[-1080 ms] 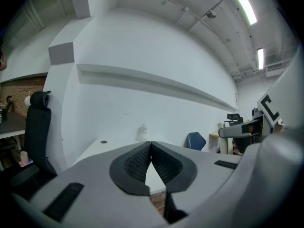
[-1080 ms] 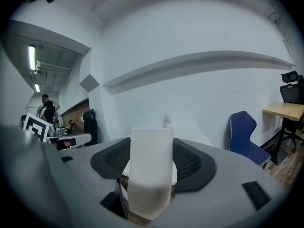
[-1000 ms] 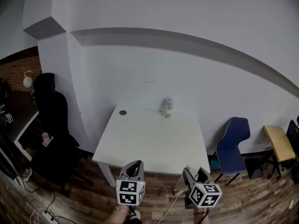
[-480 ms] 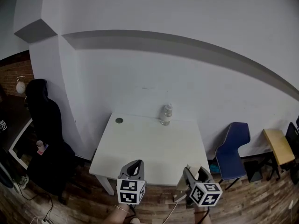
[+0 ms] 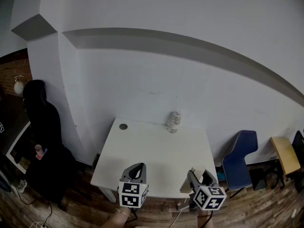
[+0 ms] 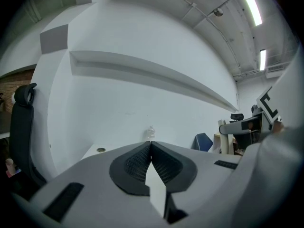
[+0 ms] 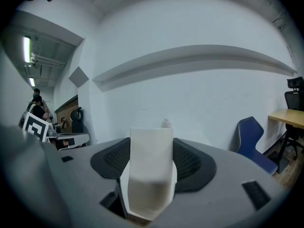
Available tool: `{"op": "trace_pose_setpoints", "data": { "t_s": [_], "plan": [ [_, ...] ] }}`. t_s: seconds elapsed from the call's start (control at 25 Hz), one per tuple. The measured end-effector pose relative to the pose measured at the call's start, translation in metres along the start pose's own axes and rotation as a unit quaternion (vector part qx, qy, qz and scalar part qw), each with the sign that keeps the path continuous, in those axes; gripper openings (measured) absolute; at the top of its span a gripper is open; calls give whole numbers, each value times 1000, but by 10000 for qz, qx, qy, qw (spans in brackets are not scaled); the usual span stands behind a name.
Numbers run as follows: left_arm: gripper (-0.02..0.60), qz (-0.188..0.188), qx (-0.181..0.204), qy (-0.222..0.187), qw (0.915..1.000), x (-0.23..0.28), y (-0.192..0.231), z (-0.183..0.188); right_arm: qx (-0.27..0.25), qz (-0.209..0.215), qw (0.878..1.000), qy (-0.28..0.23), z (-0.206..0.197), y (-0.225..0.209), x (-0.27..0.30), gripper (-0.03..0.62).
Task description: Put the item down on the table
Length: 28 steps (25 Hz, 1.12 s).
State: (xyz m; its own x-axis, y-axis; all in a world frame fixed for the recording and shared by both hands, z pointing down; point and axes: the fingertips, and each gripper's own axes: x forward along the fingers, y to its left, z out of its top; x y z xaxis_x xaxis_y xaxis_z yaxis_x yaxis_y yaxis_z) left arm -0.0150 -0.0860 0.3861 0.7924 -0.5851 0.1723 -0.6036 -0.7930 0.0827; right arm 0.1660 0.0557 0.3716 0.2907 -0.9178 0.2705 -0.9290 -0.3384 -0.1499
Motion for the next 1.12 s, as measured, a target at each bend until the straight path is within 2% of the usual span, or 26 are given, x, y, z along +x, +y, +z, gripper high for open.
{"op": "trace_pose_setpoints", "data": {
  "t_s": [0.24, 0.4, 0.64, 1.12],
  "plan": [
    [18, -57, 16, 190, 9998, 15, 14, -9, 156, -161, 9997, 97, -11, -1, 11, 296],
    [18, -172, -18, 313, 9994, 25, 4, -21, 243, -354, 9990, 152, -14, -14, 10, 296],
    [18, -213, 3, 452, 9987, 31, -2, -35, 360, -397, 9983, 230, -22, -26, 18, 296],
    [18, 235, -191, 366, 9989, 82, 11, -25, 179, 121, 9992, 323, -3, -46, 86, 296]
  ]
}}
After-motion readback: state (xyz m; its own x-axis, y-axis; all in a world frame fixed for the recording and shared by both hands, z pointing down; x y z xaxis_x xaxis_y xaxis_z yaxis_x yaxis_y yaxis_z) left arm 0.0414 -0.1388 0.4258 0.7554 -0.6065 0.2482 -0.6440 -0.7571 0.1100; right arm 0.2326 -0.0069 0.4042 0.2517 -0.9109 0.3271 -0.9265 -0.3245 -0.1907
